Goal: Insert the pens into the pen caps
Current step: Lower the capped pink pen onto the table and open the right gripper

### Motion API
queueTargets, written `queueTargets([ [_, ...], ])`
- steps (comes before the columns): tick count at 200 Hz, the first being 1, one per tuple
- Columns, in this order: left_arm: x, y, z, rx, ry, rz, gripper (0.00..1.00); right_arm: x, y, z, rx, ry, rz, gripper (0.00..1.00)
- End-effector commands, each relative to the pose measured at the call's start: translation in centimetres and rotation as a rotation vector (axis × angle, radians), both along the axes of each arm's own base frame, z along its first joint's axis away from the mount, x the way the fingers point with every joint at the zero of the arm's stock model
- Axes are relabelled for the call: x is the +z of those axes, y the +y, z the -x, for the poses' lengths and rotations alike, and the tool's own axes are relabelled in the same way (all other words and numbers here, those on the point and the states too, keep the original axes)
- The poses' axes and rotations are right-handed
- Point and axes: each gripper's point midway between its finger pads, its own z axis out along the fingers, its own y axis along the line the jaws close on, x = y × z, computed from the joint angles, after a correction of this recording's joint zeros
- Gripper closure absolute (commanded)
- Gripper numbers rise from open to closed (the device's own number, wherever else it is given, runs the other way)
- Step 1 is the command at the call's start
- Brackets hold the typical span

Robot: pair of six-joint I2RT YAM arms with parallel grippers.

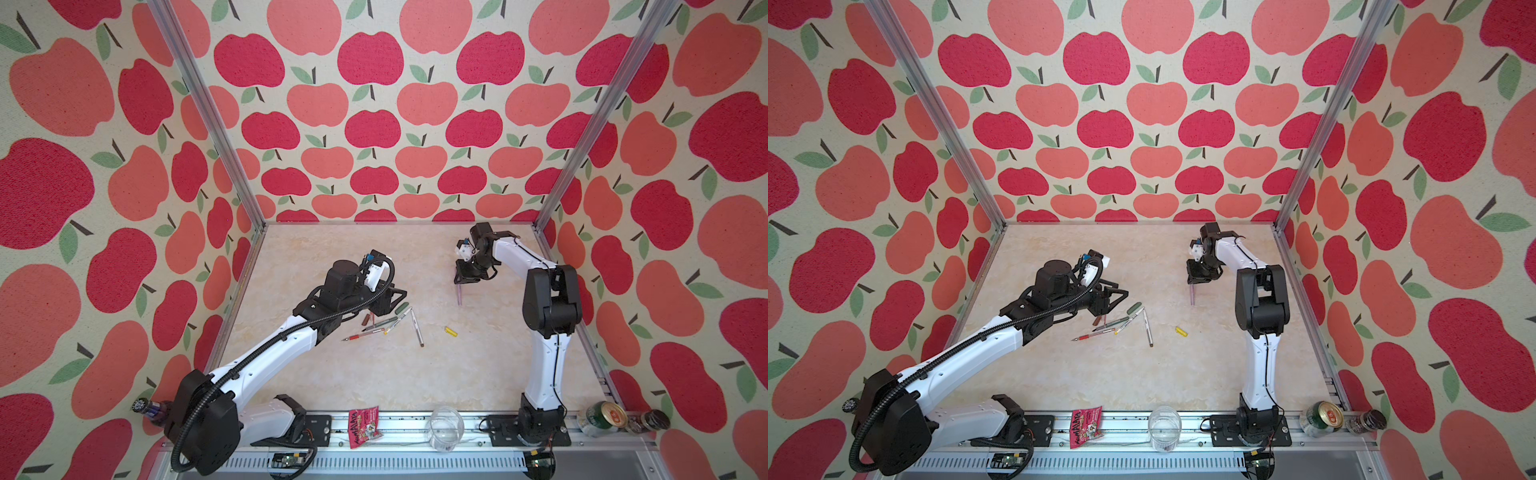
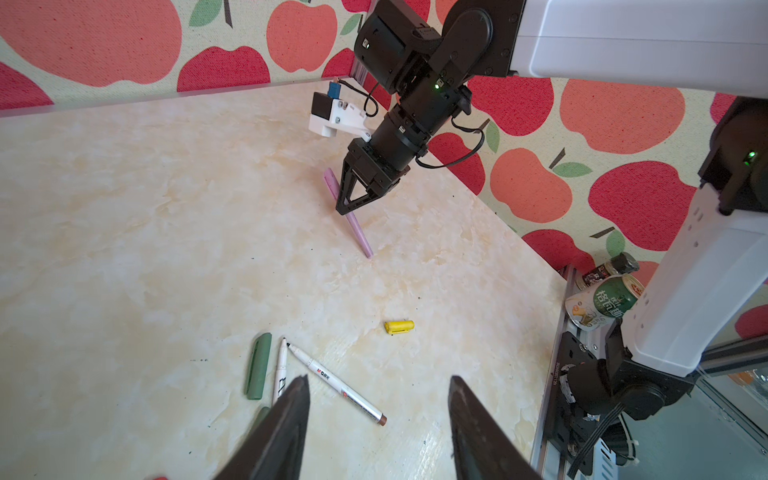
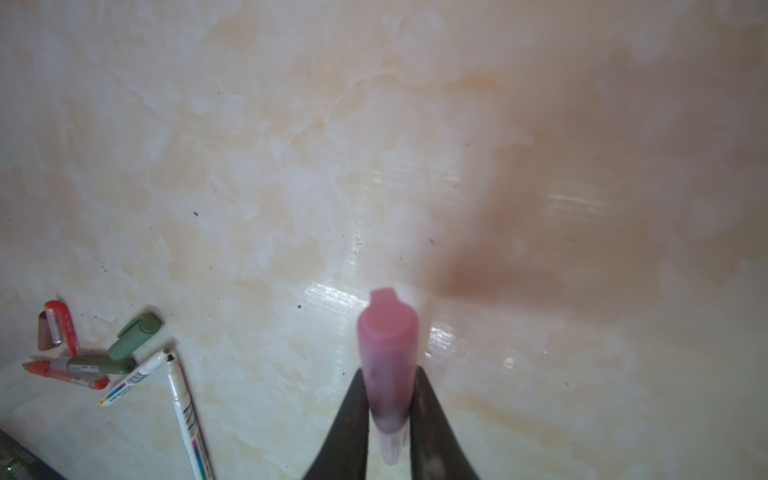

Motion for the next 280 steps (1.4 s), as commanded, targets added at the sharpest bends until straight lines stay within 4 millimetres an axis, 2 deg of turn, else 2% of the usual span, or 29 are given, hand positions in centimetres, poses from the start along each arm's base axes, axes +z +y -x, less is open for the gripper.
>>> queueTargets([
  [1,1.3,-0.4,-0.6,0.012,-0.019,0.013,0.45,-1.8,-0.8,-0.1,-0.006,0.022,0.021,0.78],
  [56,1.3,-0.5,-0.5,0.016,-0.012,0.015,0.45,-2.5,-1.1,-0.2,-0.007,0.026,0.037,0.76],
  [81,1.4,-0.5,-0.5,0.019,-0.01,0.009,0.45,-1.9,-0.9,-0.2,-0.023,0.008,0.02,0.66],
  [111,1.4,-0.6,-0.5,0.021,-0.011,0.008,0.45,-0.1,-0.5,0.0,-0.064,-0.051,-0.008,0.58],
  [135,1.4,-0.8,-0.5,0.016,-0.013,0.013,0.45,-0.5,-0.1,0.7,-0.062,-0.057,0.034,0.54],
  [160,1.6,-1.0,-0.4,0.003,-0.014,0.017,0.45,-1.8,0.0,1.1,-0.043,-0.053,0.117,0.54],
  [214,1.6,-1.0,0.5,-0.015,-0.002,0.011,0.46,-1.9,1.1,0.3,-0.011,-0.111,0.197,0.57],
  [280,2.0,-0.8,1.0,-0.02,-0.004,0.006,0.45,-2.7,0.5,0.1,0.034,-0.134,0.317,0.65],
])
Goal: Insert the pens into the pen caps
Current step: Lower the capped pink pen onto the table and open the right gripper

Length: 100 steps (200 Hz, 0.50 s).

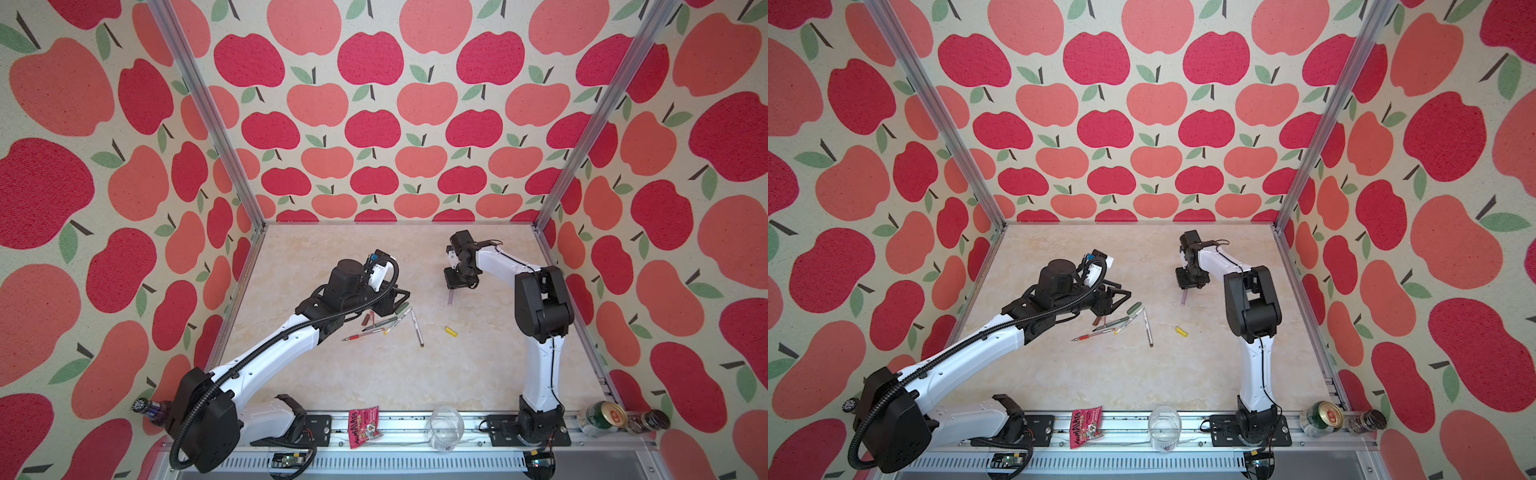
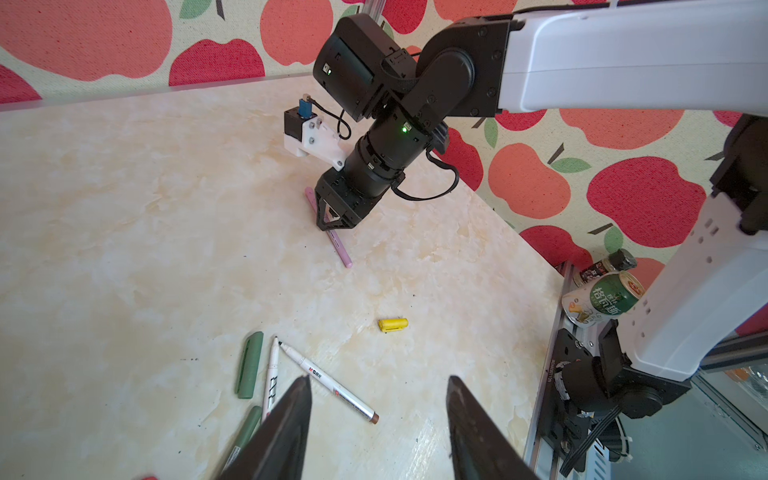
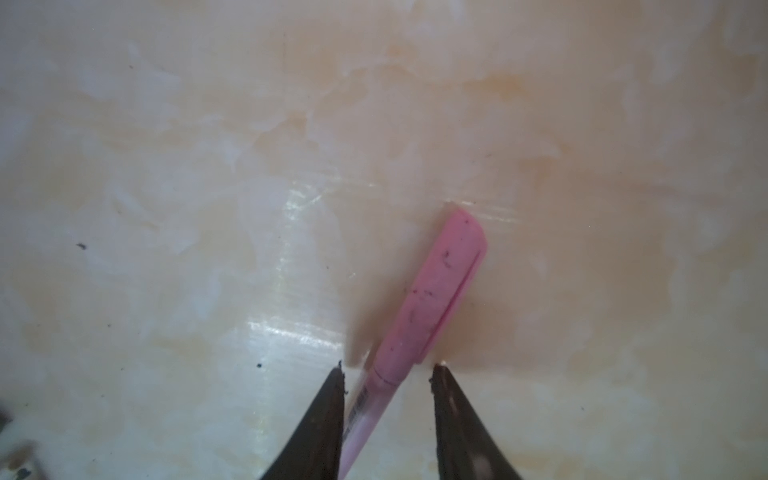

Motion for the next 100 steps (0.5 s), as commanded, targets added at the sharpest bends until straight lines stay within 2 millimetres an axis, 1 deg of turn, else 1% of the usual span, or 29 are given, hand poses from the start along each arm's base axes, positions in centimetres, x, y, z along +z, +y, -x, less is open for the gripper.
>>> queueTargets([
  [1,1.6,-0.1,0.5,-0.012,-0.013,0.017,0.45,-0.2,-0.7,-0.3,0.015,-0.007,0.067,0.65],
  [65,1.8,0.4,0.9,0.001,-0.017,0.008,0.39,-0.7,-1.3,-0.2,0.034,-0.004,0.104,0.67],
  [79,1.7,0.6,1.1,0.007,-0.017,0.006,0.38,-0.7,-1.1,-0.2,0.034,-0.005,0.097,0.67],
  [100,1.7,0.9,1.1,0.019,-0.019,0.003,0.37,0.2,-0.8,-0.4,0.031,-0.02,0.075,0.67],
])
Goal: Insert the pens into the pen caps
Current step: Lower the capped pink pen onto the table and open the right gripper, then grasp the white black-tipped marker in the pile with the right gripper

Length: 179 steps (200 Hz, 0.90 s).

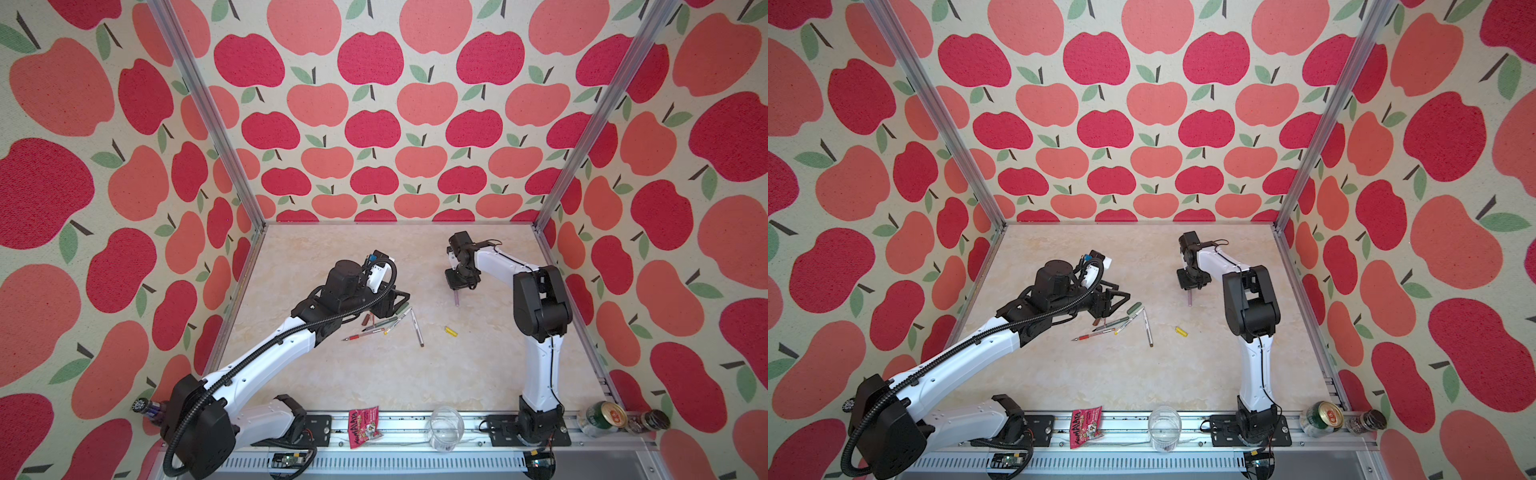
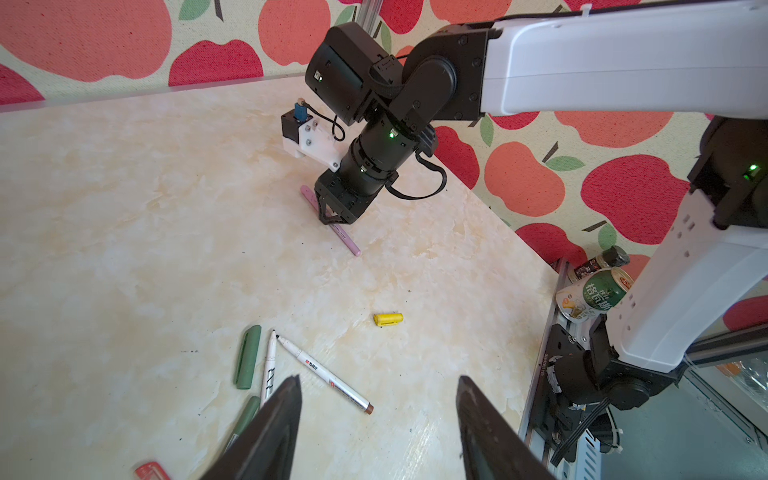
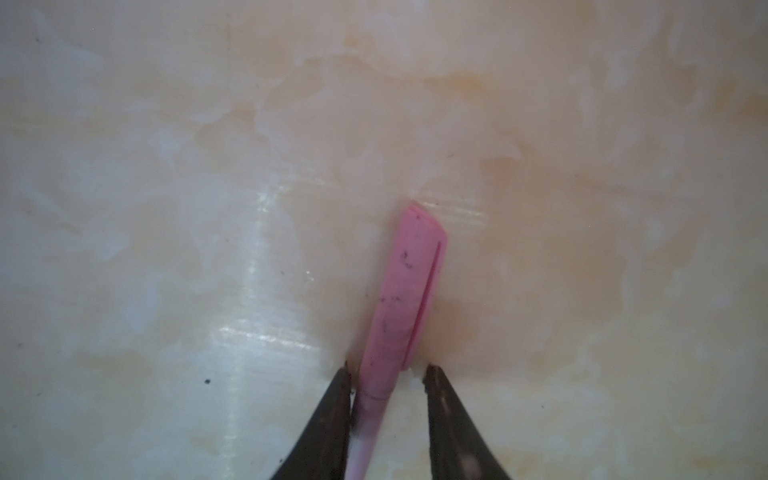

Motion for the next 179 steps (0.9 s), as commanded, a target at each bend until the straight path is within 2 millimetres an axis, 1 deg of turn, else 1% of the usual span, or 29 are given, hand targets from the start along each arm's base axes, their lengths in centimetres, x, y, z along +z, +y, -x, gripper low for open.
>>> queueTargets([
  [1,0.7,0.5,0.3,0.019,-0.012,0.001,0.37,0.5,0.2,-0.1,0.014,0.002,0.002,0.67],
  [15,0.6,0.7,0.4,0.02,-0.016,-0.007,0.35,1.9,0.5,-0.2,0.017,-0.023,-0.019,0.65],
  [29,0.5,1.2,0.5,0.038,-0.019,-0.024,0.31,3.6,0.8,-0.1,0.031,-0.054,-0.027,0.62],
  [41,0.5,1.7,0.8,0.046,-0.027,-0.035,0.28,5.7,1.2,0.2,0.046,-0.092,-0.042,0.6],
  [51,0.2,2.1,0.8,0.067,-0.026,-0.049,0.23,7.3,1.6,0.6,0.059,-0.126,-0.06,0.57],
  [53,0.1,2.2,0.7,0.074,-0.024,-0.053,0.22,7.7,1.8,0.8,0.065,-0.133,-0.067,0.57],
  [55,0.6,2.5,0.9,0.081,-0.037,-0.045,0.22,8.0,1.9,1.0,0.068,-0.138,-0.073,0.56],
  [57,0.8,2.7,0.9,0.088,-0.042,-0.043,0.19,8.3,2.1,1.1,0.073,-0.144,-0.081,0.56],
  [62,0.9,3.1,0.9,0.104,-0.047,-0.045,0.16,9.2,2.5,1.5,0.085,-0.159,-0.103,0.55],
  [64,0.9,3.2,1.0,0.109,-0.047,-0.046,0.1,9.5,2.7,1.7,0.09,-0.164,-0.113,0.54],
  [66,0.9,3.4,1.0,0.118,-0.049,-0.048,0.08,9.8,2.9,1.9,0.095,-0.171,-0.122,0.54],
  [74,1.0,4.1,0.9,0.151,-0.059,-0.053,0.06,10.8,3.6,2.8,0.112,-0.189,-0.157,0.53],
  [77,1.0,4.5,0.8,0.167,-0.062,-0.055,0.0,11.2,3.9,3.1,0.119,-0.196,-0.171,0.52],
  [85,1.1,5.2,0.8,0.201,-0.071,-0.06,0.01,12.2,4.5,4.1,0.134,-0.21,-0.212,0.52],
  [108,1.4,7.9,0.7,0.322,-0.08,-0.084,0.01,14.1,6.6,7.1,0.179,-0.241,-0.318,0.51],
  [126,1.5,10.5,0.5,0.447,-0.045,-0.092,0.01,14.5,8.2,9.7,0.214,-0.253,-0.359,0.5],
  [142,1.6,12.4,1.0,0.51,-0.013,-0.09,0.01,14.0,10.0,11.9,0.247,-0.236,-0.381,0.5],
  [159,1.9,14.3,1.7,0.577,0.023,-0.073,0.01,12.2,11.5,14.2,0.288,-0.191,-0.347,0.5],
  [179,1.1,16.1,2.4,0.645,0.109,-0.031,0.01,9.9,12.4,16.0,0.296,-0.148,-0.285,0.5],
])
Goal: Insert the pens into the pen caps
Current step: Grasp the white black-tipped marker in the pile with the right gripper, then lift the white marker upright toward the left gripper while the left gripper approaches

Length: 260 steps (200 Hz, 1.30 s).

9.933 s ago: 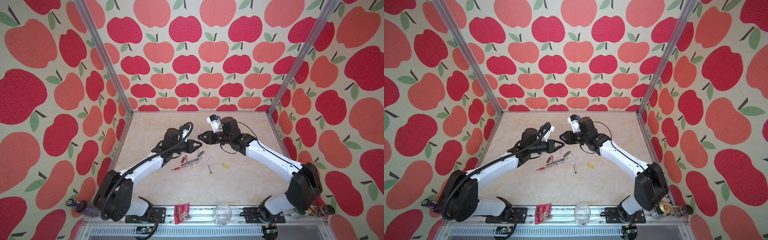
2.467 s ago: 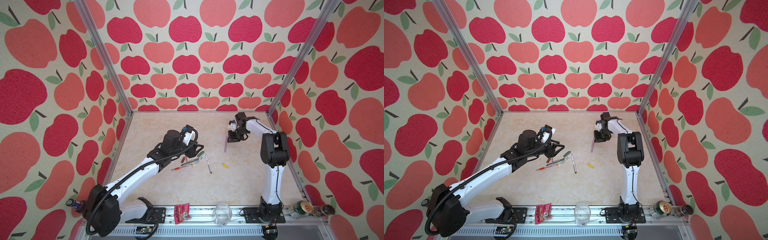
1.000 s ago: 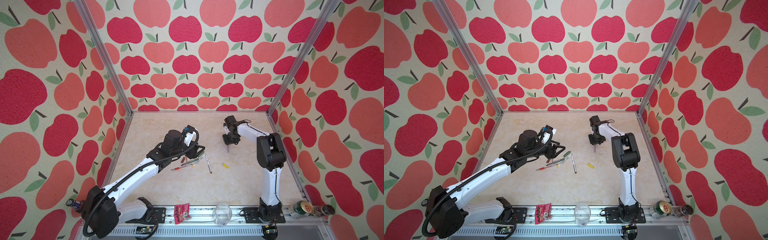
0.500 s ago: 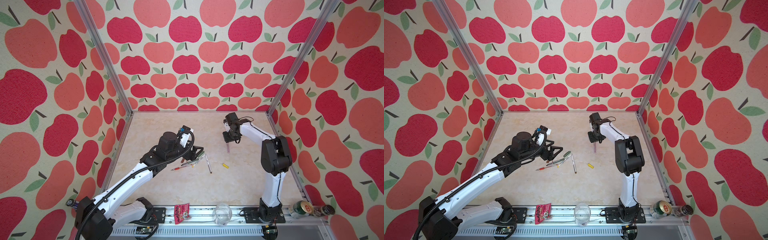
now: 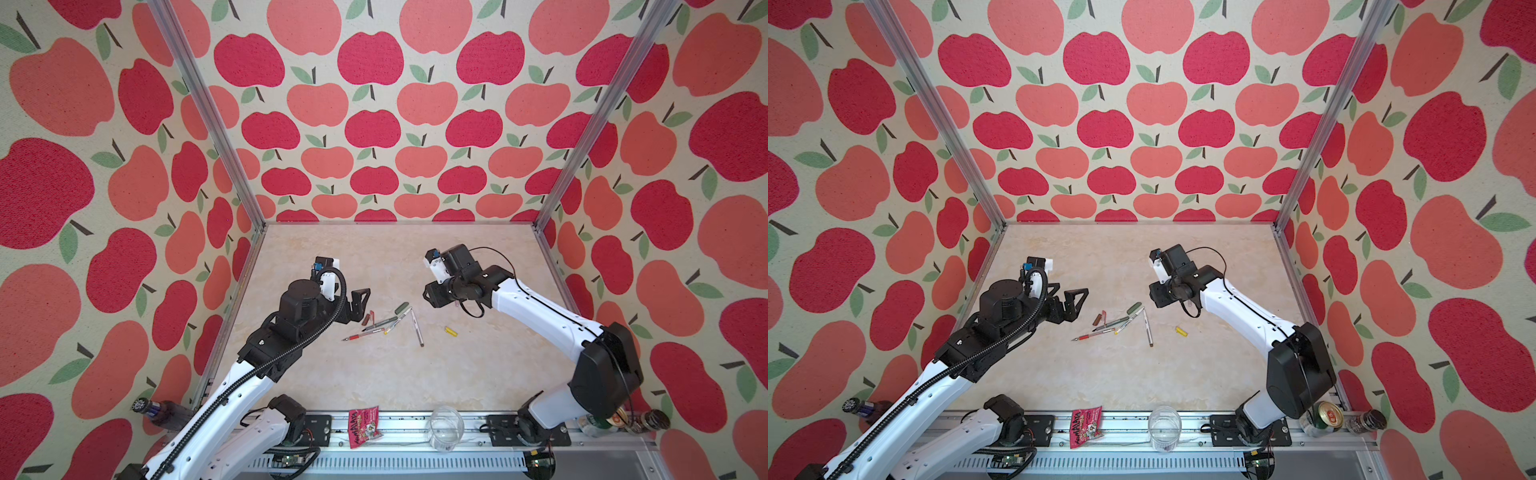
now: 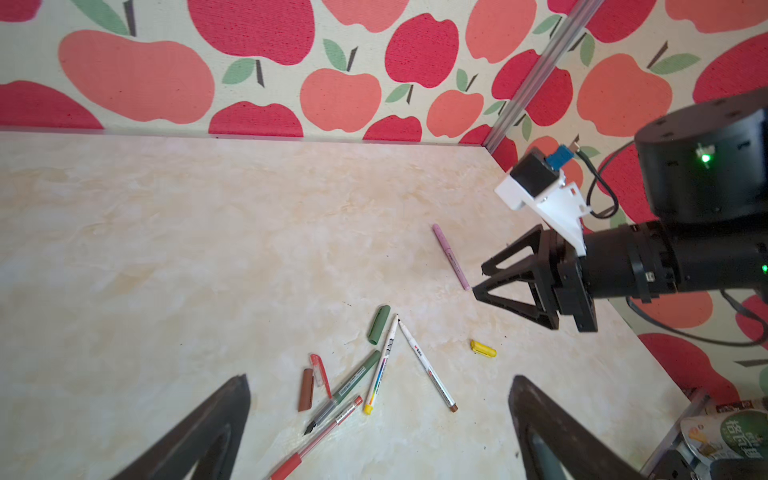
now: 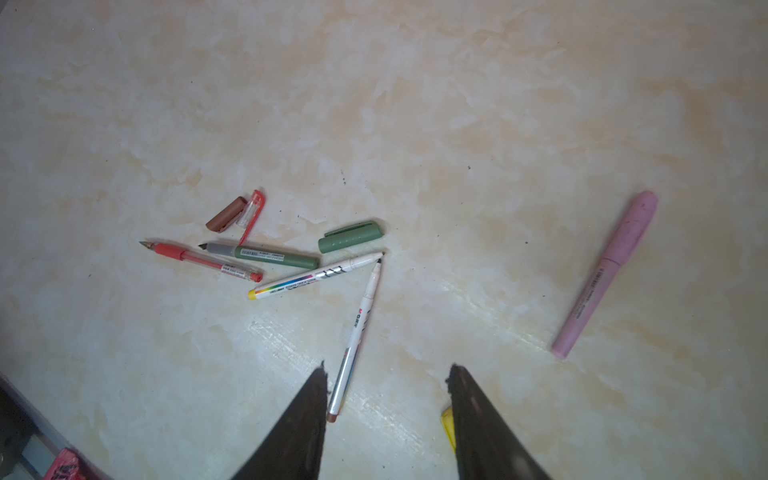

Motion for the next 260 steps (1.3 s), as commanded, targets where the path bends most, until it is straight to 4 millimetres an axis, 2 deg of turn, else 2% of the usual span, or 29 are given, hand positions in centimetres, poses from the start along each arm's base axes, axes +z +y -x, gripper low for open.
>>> queueTargets([
  [1,-1.9,2.8,1.1,0.127,0.132,0.043,0.01,-2.5,1.0,1.8,-0.017,0.045,0.049,0.5],
  [40,-5.3,4.2,2.2,0.186,0.357,0.153,0.01,-6.6,1.7,3.3,-0.037,0.095,0.139,0.5],
  [68,-7.8,4.8,2.5,0.228,0.427,0.165,0.01,-9.5,1.6,3.2,-0.052,0.129,0.238,0.5],
  [90,-8.7,4.3,2.1,0.217,0.426,0.191,0.01,-11.4,1.8,3.2,-0.052,0.157,0.27,0.52],
  [113,-9.1,4.0,1.5,0.212,0.433,0.2,0.01,-12.4,1.9,2.8,-0.065,0.162,0.298,0.55],
  [153,-9.7,3.5,1.2,0.193,0.464,0.193,0.0,-13.2,2.3,2.1,-0.078,0.148,0.331,0.67],
  [206,-8.4,3.9,1.7,0.197,0.427,0.2,0.01,-13.7,1.4,1.5,-0.095,0.139,0.406,0.83],
  [222,-8.6,3.8,1.7,0.196,0.434,0.201,0.01,-13.3,1.4,1.6,-0.095,0.141,0.408,0.89],
  [236,-8.8,3.6,1.4,0.19,0.432,0.203,0.01,-12.7,1.3,1.5,-0.101,0.134,0.402,0.9],
  [260,-8.5,2.9,0.4,0.156,0.397,0.226,0.01,-10.5,1.5,1.0,-0.116,0.106,0.338,0.91],
])
